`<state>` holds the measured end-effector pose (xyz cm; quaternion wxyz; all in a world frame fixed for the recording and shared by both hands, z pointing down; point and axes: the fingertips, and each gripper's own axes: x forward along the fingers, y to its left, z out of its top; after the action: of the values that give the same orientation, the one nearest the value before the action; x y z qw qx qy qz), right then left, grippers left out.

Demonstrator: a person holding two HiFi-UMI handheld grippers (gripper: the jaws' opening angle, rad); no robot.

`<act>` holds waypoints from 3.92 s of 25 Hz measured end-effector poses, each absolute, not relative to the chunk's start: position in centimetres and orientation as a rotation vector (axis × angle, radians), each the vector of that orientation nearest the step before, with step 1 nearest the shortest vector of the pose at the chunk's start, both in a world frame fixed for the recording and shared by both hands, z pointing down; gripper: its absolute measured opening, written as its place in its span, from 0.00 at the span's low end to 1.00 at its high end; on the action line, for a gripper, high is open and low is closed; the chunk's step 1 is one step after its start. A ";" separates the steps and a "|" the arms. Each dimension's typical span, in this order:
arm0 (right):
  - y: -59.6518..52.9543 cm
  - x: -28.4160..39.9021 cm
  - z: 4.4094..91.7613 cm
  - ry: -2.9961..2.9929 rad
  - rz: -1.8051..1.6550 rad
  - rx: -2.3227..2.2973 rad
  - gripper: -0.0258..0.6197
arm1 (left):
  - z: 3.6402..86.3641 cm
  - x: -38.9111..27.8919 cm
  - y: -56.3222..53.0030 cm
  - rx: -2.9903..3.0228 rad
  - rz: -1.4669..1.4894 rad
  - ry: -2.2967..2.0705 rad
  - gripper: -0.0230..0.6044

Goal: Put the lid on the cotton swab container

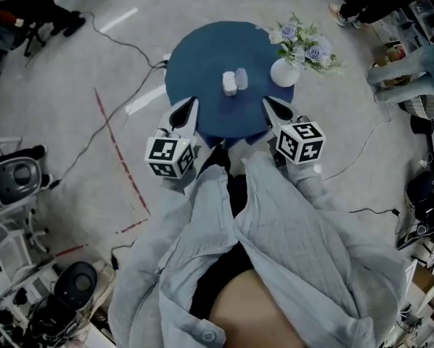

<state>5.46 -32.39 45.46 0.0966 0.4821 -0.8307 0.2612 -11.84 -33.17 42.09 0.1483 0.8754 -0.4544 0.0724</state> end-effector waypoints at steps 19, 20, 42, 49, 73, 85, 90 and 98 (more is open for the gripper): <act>-38.4 6.9 51.3 -2.252 0.886 1.560 0.04 | 46.7 -11.0 -41.3 2.540 0.372 -1.081 0.06; -38.6 7.0 51.7 -2.243 0.892 1.564 0.04 | 46.9 -10.9 -41.5 2.541 0.377 -1.069 0.06; -40.3 5.9 57.9 -2.083 1.003 1.526 0.04 | 53.5 -11.2 -42.4 2.450 0.424 -0.943 0.06; -40.6 5.4 57.1 -2.104 0.977 1.510 0.04 | 53.6 -11.6 -42.6 2.445 0.414 -0.961 0.06; -41.3 0.4 55.0 -2.220 0.844 1.316 0.04 | 53.4 -13.2 -42.0 2.417 0.384 -1.036 0.06; -41.4 -1.5 56.0 -2.200 0.707 1.194 0.04 | 53.6 -14.1 -42.1 2.389 0.383 -1.072 0.06; -41.4 -1.8 56.3 -2.160 0.648 1.154 0.04 | 53.7 -14.0 -42.2 2.383 0.383 -1.074 0.06; -41.4 -2.1 56.7 -2.078 0.619 1.078 0.04 | 53.8 -13.7 -42.3 2.383 0.393 -1.069 0.06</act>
<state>-2.06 -41.43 56.66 0.3526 0.4167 -0.8030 0.2392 -13.72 -42.29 53.82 0.2475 0.8741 -0.3922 0.1442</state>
